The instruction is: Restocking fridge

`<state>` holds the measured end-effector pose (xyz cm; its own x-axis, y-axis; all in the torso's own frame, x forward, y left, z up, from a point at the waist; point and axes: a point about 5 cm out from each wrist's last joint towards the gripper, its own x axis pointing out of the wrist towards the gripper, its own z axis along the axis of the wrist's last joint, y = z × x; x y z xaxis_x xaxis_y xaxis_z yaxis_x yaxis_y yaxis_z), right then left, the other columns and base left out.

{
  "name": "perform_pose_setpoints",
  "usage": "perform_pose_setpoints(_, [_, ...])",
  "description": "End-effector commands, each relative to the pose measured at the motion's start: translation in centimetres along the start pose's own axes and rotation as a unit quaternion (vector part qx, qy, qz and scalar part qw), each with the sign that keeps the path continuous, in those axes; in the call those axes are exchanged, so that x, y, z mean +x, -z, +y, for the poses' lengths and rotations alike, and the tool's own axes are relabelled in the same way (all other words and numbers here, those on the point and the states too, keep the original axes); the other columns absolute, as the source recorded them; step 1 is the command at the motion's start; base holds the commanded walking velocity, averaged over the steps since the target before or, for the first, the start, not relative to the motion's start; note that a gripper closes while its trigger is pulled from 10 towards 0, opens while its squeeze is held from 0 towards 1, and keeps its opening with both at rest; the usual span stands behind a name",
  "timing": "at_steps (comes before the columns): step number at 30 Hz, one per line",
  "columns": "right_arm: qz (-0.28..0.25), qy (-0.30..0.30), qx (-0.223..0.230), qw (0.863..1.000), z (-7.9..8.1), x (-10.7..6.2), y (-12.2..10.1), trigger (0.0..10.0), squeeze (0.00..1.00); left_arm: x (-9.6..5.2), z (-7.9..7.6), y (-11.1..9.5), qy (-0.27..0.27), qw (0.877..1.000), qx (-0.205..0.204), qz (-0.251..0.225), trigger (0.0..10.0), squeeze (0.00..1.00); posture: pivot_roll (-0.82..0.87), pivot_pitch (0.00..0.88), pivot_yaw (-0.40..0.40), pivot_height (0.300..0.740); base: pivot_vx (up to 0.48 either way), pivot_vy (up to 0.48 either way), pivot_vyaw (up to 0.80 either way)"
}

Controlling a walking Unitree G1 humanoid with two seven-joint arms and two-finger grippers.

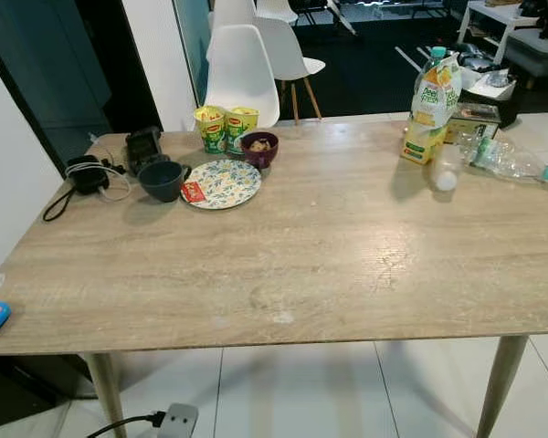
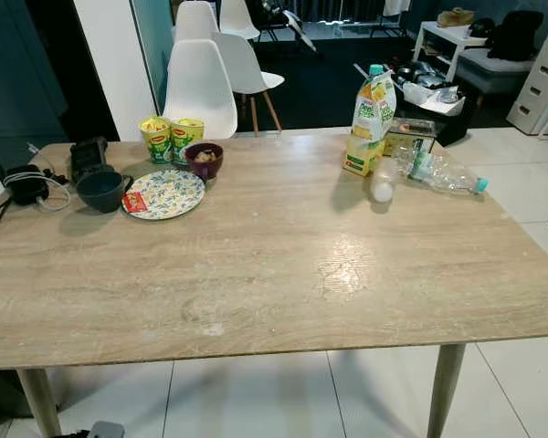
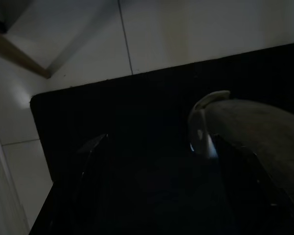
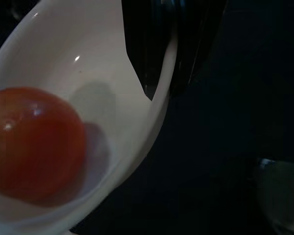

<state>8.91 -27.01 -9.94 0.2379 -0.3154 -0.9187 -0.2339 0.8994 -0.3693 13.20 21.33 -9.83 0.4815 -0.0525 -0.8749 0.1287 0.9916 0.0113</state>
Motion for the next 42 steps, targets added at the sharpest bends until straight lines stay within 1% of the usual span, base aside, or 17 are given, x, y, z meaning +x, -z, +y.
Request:
perform_pose_setpoints(1, [-0.003, 0.009, 0.010, 1.000, -0.1, 0.0, 0.1, 10.0, 0.00, 0.1, -0.5, 0.4, 0.002, 1.000, -0.001, 0.009, 10.0, 0.00, 0.02, 0.000, -0.031, 0.740, 0.000, 0.000, 0.00])
perform_pose_setpoints(6, [-0.009, 0.016, 0.002, 1.000, -0.7, 0.0, 0.0, 10.0, 0.00, 0.1, -0.8, 0.2, 0.002, 1.000, -0.020, 0.000, 10.0, 0.00, 0.01, 0.000, -0.028, 0.740, 0.000, 0.000, 0.00])
perform_pose_setpoints(11, [-0.015, 0.024, 0.015, 0.999, -1.0, 0.0, -0.3, 10.0, 0.00, 0.0, -1.3, 1.2, 0.008, 1.000, -0.021, 0.014, 10.0, 0.00, 0.01, 0.000, -0.026, 0.740, 0.000, 0.000, 0.00])
perform_pose_setpoints(12, [-0.019, 0.021, 0.015, 0.999, -0.8, 0.0, -0.7, 10.0, 0.00, -0.1, -1.5, 1.8, 0.013, 1.000, -0.015, 0.024, 10.0, 0.00, 0.01, 0.000, -0.029, 0.740, 0.000, 0.000, 0.00])
perform_pose_setpoints(14, [-0.023, 0.020, 0.014, 0.999, -0.7, 0.0, -1.0, 10.0, 0.00, -0.1, -1.5, 2.0, 0.012, 0.999, -0.016, 0.026, 10.0, 0.00, 0.02, 0.000, -0.032, 0.740, 0.000, 0.000, -0.66])
perform_pose_setpoints(16, [-0.028, 0.014, 0.002, 1.000, -0.4, 0.0, -1.5, 10.0, 0.00, -0.1, -1.5, 1.6, 0.009, 0.999, -0.028, 0.019, 10.0, 0.00, 0.03, 0.000, -0.045, 0.740, 0.000, 0.000, -0.80])
perform_pose_setpoints(21, [-0.027, 0.010, -0.005, 1.000, -0.2, 0.0, -1.6, 10.0, 0.00, 0.0, -1.7, 1.5, 0.010, 0.999, -0.029, 0.018, 10.0, 0.00, 0.03, 0.000, -0.040, 0.740, 0.000, 0.000, -0.80])
perform_pose_setpoints(25, [-0.032, 0.008, -0.002, 0.999, 0.1, 0.0, -2.1, 10.0, 0.00, 0.1, -2.1, 1.3, 0.020, 0.999, -0.019, 0.020, 10.0, 0.00, 0.02, 0.000, -0.026, 0.740, 0.000, 0.000, -0.80])
perform_pose_setpoints(28, [-0.030, 0.005, -0.004, 1.000, 0.3, 0.0, -2.0, 10.0, 0.00, 0.2, -2.3, 1.0, 0.026, 0.999, -0.008, 0.017, 10.0, 0.00, 0.03, 0.000, -0.027, 0.740, 0.000, 0.000, -0.80])
perform_pose_setpoints(34, [-0.025, 0.000, -0.007, 1.000, 0.6, 0.0, -1.9, 10.0, 0.00, 0.3, -2.2, 0.8, 0.028, 0.999, -0.001, 0.016, 10.0, 0.00, 0.02, 0.000, -0.021, 0.740, 0.000, 0.000, -0.80])
perform_pose_setpoints(36, [-0.025, -0.001, -0.008, 1.000, 0.6, 0.0, -1.9, 10.0, 0.00, 0.2, -2.1, 1.0, 0.028, 0.999, 0.006, 0.018, 10.0, 0.00, 0.03, 0.000, -0.020, 0.740, 0.000, 0.000, -0.80])
perform_pose_setpoints(42, [-0.025, -0.003, -0.012, 1.000, 0.9, 0.0, -1.9, 10.0, 0.00, 0.1, -2.0, 1.5, 0.028, 0.999, 0.007, 0.024, 10.0, 0.00, 0.04, 0.000, -0.020, 0.740, 0.000, 0.000, -0.80])
